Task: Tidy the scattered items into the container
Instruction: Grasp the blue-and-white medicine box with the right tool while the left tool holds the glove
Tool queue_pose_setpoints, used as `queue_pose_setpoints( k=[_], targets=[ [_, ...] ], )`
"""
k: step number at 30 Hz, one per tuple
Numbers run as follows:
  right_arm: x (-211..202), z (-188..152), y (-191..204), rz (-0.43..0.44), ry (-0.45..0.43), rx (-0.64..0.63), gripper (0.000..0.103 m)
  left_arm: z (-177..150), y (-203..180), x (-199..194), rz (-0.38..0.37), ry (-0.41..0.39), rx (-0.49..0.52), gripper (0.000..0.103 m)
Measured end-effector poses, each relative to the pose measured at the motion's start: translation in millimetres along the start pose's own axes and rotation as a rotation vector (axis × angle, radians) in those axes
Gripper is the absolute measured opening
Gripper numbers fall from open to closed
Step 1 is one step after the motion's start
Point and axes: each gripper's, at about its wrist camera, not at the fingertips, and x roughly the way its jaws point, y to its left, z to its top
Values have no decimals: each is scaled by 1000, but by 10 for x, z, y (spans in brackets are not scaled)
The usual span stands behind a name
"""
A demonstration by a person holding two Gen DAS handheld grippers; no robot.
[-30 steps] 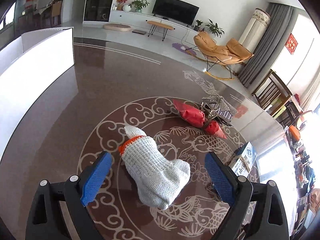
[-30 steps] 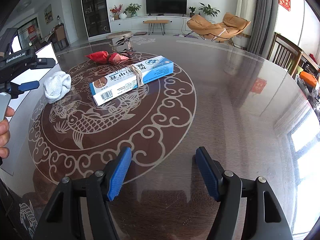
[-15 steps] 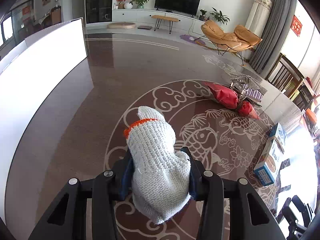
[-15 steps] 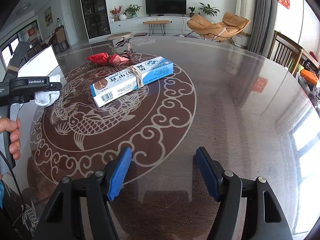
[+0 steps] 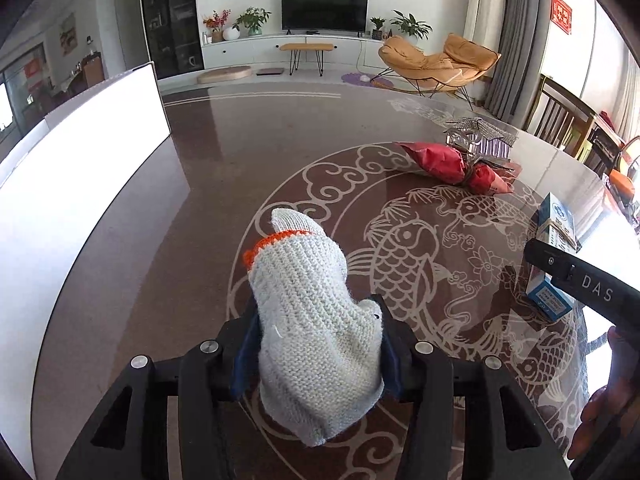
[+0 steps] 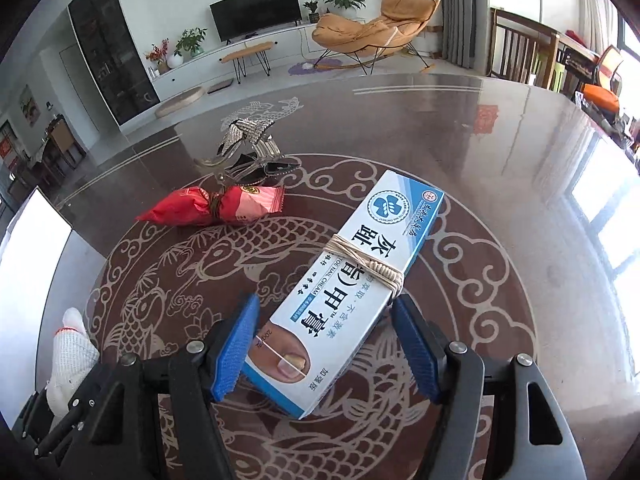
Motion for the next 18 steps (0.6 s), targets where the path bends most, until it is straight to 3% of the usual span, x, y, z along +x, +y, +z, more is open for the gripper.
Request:
queue_pose_setpoints(
  k=[1,3,4,8,18],
  targets=[
    [-13,-23,-4,6,-10,-25,70,-1,-1,-2,-4,2,4,55],
    [-48,-79,-78,2,-20,-90,69,-6,-33,10,-13,17,24,75],
    [-71,-110,-147,0,-24,-110,69,-5,-54,56,-1,50,31,103],
    [-104,-172,-295,8,-27,-224,70,-14,-23,97,17,59,9,103],
    [-95,-213,-359,28,-25,-241,70,-26,-10,105,18,60,9,103]
  ],
)
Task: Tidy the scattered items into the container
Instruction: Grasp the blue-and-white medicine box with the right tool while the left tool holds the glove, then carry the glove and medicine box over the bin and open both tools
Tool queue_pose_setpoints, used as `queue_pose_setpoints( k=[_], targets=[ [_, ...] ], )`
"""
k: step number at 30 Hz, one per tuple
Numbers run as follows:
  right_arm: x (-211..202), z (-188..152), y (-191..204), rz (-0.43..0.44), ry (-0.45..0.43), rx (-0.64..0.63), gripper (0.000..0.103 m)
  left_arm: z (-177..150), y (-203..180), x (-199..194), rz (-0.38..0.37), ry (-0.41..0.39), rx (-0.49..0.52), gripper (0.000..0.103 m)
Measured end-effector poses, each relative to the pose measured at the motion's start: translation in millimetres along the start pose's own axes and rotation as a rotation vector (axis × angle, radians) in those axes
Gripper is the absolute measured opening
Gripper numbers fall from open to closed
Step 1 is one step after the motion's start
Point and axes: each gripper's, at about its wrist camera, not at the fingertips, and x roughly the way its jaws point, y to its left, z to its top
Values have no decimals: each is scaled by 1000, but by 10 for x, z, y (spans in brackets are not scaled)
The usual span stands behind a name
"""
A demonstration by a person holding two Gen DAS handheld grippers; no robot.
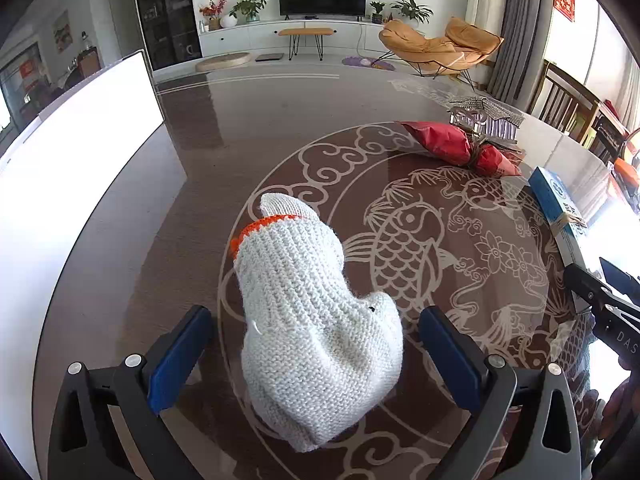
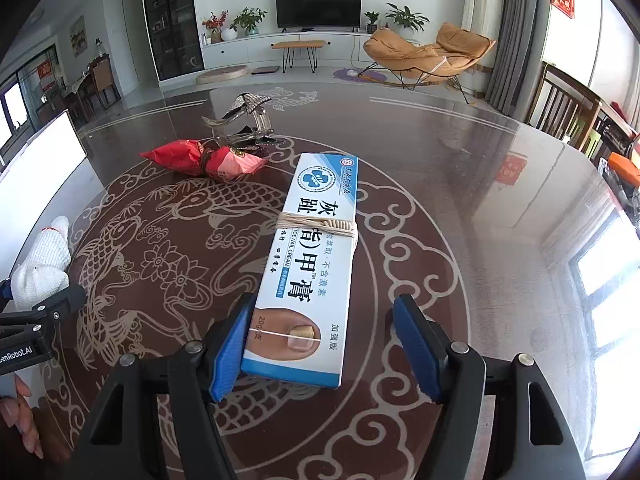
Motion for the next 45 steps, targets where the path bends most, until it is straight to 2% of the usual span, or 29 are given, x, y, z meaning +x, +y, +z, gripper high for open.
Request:
queue_pose_setpoints(
  k=[28,29,30,31,32,35,39,45],
  targets=[
    [10,-30,8,9,-1,4,72,15,32,-15,10,1,-8,103],
    [9,-34,9,10,-2,5,70,24,39,-16,7,1,-5,103],
    [3,-36,15,-2,-5,8,62,31,41,-35,2,-8,2,96],
    [-7,-37,-5,2,-12,9,49,25,40,-91,-3,-41,10,60],
    [-26,-39,-1,14,-24,4,41,23,35,-128,-4,-59,23,38],
    [-46,-51,8,43,-25,-12,41,-48,69,-188,-52,-61,27,36],
    [-284,-236,-3,91,-40,-7,41,-171,194,-334,-119,-50,-51,36],
    [-615,-475,-14,285,-4,105,41,-255,469,-637,-195,-27,-168,36]
  ],
)
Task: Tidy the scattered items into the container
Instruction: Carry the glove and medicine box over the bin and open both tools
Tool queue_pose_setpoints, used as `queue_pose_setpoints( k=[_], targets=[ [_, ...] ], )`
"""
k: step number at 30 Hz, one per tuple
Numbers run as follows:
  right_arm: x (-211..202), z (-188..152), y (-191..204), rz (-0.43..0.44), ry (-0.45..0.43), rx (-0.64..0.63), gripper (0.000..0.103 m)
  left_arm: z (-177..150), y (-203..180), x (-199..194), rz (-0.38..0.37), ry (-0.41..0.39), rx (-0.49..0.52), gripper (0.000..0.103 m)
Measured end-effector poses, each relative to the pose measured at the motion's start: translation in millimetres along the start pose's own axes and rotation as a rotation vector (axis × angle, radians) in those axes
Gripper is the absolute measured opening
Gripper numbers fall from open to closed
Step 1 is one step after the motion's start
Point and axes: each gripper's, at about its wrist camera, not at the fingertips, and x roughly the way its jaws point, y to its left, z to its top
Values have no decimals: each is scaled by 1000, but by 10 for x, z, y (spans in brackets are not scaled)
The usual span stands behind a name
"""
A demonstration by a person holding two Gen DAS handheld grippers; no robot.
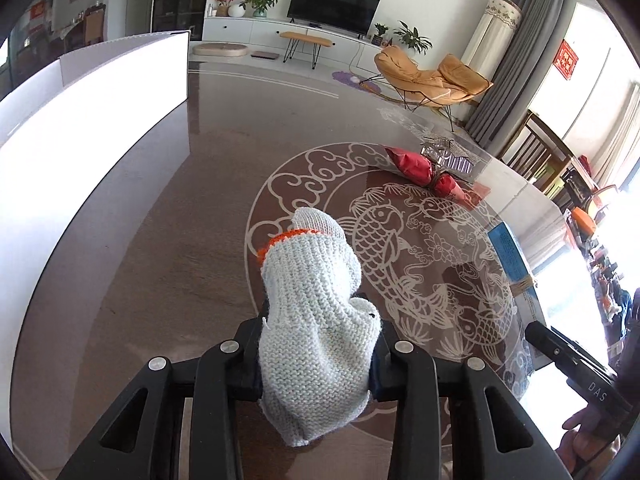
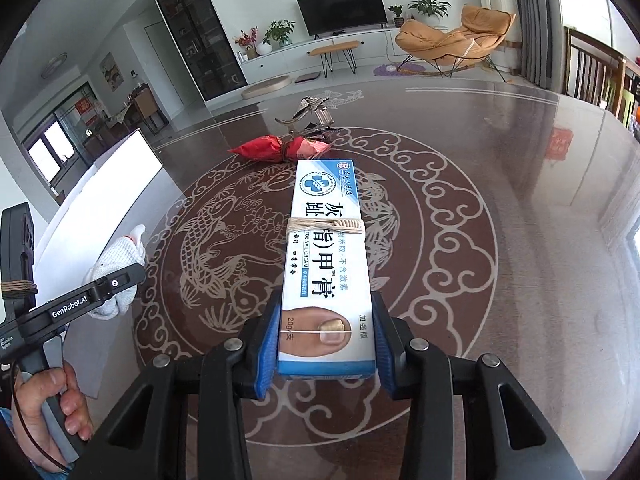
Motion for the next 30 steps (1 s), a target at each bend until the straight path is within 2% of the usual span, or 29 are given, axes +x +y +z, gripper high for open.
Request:
queue_pose_setpoints(
  k=[4,8,12,15,17,19,22,25,27,28,29,30],
  targets=[
    [-138,74,183,129,-6,86,41,224,251,-398,22,-37,-16,36],
    [-301,296,683,226,-52,47,41,666,674,-811,63,-40,-2,36],
    [-363,556,1441,313,-88,-31,41,1085,1286,-1280,207,-10,74,36],
    [-300,686,2216,404,-91,-97,41,1229,1820,-1650,310,6,94,36],
    [-218,688,2750,461,-77,-145,41,1209,2178,-1810,357,11,63,36],
    [-101,629,3303,515,-51,-196,41,1108,2543,-1877,373,12,-8,36],
    [167,429,4081,570,24,-284,41,906,3010,-1715,367,88,-120,36],
    [489,127,4706,575,114,-388,41,754,3198,-1540,395,148,-129,37],
    [694,-82,4995,554,181,-464,42,677,3331,-1437,398,191,-161,42],
    [788,-182,5084,536,217,-494,43,632,3400,-1384,401,221,-186,52],
    [864,-265,5149,514,244,-514,43,587,3462,-1345,413,243,-211,70],
    [914,-330,5183,495,254,-527,46,556,3488,-1304,428,252,-228,79]
  ],
)
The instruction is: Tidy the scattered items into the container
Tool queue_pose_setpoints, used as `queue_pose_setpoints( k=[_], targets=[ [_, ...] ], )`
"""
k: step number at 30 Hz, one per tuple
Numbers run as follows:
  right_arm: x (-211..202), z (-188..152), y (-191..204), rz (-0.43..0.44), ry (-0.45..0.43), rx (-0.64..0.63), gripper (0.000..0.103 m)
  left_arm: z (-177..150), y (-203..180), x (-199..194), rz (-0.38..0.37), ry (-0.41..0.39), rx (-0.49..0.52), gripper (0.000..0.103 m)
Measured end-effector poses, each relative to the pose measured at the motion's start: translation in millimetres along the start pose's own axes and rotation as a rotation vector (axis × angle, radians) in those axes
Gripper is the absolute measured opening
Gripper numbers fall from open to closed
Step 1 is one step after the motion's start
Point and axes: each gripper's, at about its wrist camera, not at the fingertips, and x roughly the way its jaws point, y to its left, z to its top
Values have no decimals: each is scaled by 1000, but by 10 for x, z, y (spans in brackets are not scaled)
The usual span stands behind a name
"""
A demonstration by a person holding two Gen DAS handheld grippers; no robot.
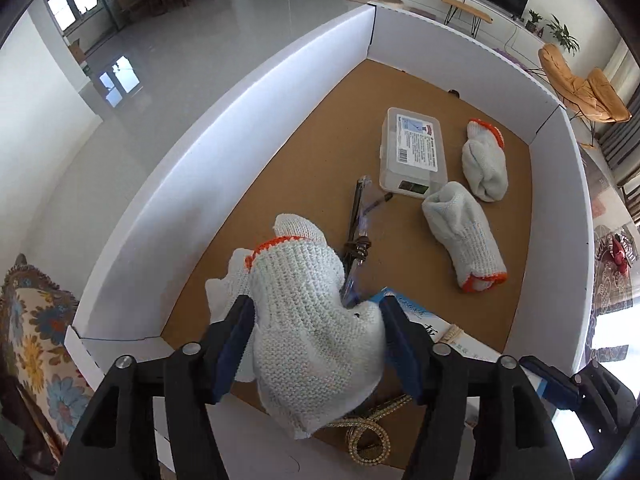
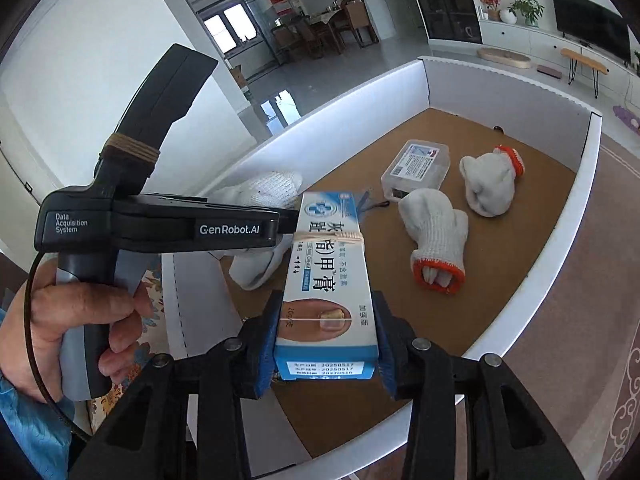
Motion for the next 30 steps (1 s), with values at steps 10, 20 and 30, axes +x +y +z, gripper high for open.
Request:
queue_pose_setpoints(
  k=[10,20,30],
  targets=[
    [-594,-316,-275,3,-154,21,58,88,-105,-418,17,-146,-7,84],
    [-1689,-1409,-1934,-348,-252,252,58,-410,-2208,-1050,-178,-284,406,88],
    [-2746,-2450,-3333,-640,-211,436,58,-1307,-4165,-182,-298,-178,556,88]
  ],
)
